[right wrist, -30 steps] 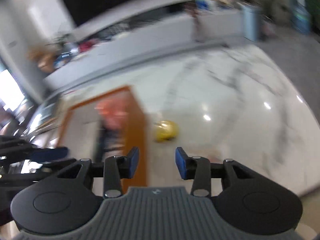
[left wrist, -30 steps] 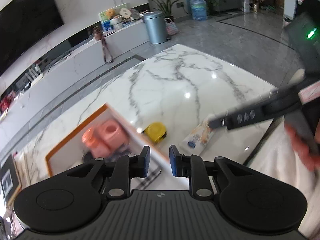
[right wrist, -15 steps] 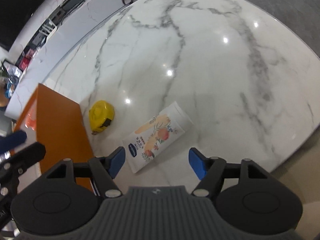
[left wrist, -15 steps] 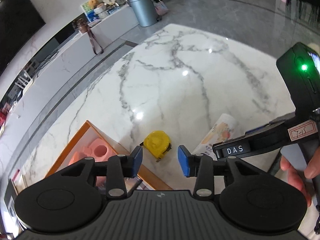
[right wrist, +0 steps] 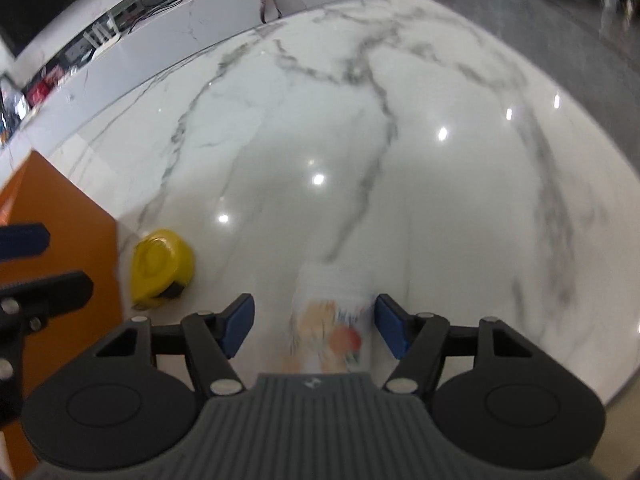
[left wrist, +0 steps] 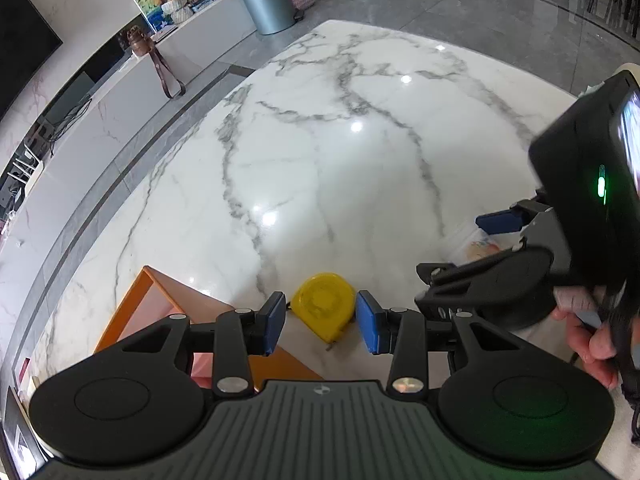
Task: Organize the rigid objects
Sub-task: 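Move the left gripper to the yellow tape measure while the right approaches the white jar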
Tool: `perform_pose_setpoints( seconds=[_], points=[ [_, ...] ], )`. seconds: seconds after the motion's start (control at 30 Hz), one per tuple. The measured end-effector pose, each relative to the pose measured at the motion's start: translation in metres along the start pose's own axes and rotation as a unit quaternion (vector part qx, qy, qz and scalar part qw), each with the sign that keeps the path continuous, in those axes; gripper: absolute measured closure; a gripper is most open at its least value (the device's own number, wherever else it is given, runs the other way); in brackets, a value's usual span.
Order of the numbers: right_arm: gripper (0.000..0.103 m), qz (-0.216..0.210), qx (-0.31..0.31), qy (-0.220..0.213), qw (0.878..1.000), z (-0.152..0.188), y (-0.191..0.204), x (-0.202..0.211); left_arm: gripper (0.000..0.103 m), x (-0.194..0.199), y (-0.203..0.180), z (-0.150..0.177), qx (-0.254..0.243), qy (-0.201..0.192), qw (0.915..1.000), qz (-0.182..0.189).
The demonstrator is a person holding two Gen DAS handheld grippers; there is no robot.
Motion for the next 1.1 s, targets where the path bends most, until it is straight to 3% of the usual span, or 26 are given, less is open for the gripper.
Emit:
perform_pose_setpoints(
  seconds=[0.17, 0.27, 0.43, 0.57, 0.7, 0.9, 1.0, 1.1],
  points=[
    [0.039, 0.034, 0.097, 0.002, 0.995, -0.002, 0.013, -0.011, 0.056, -0.011, 0.006, -0.002, -0.012, 0.009, 0.9999, 0.0],
    [0.056, 0.03, 0.105, -0.005, 0.994, -0.004, 0.011, -0.01, 0.055, -0.016, 0.006, -0.001, -0.024, 0.015, 0.9996, 0.002],
    [0.056, 0.015, 0.111, 0.003, 0.994, -0.007, 0.008, -0.009, 0.048, -0.023, 0.004, -0.002, -0.047, 0.02, 0.9986, 0.013],
    [0.057, -0.021, 0.086, 0.012, 0.996, -0.014, -0.002, -0.007, 0.037, -0.031, 0.0, 0.0, -0.081, 0.033, 0.996, 0.019],
    [0.057, -0.049, 0.065, 0.018, 0.997, -0.019, -0.009, -0.007, 0.029, -0.044, -0.008, 0.002, -0.132, 0.052, 0.9894, 0.03],
    [0.057, -0.06, 0.069, 0.013, 0.996, -0.02, -0.009, -0.008, 0.027, -0.074, -0.023, 0.001, -0.171, 0.086, 0.9806, 0.045],
    [0.057, -0.078, 0.061, 0.012, 0.995, -0.022, -0.011, -0.008, 0.036, -0.087, -0.032, 0.006, -0.215, 0.123, 0.9664, 0.068],
    [0.057, -0.087, 0.055, 0.008, 0.995, -0.023, -0.012, -0.008, 0.031, -0.093, -0.033, 0.007, -0.241, 0.137, 0.9582, 0.07]
  ],
)
Point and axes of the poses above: each gripper's, at about its wrist camera, not at the fingertips, and x roughly against the way its jaws point, y to its left, z to its underside, the point moved 9 cm from there along -x, roughly the way its jaws point, and after that the axes turned 7 degrees about -z, right-handed, at the moved point
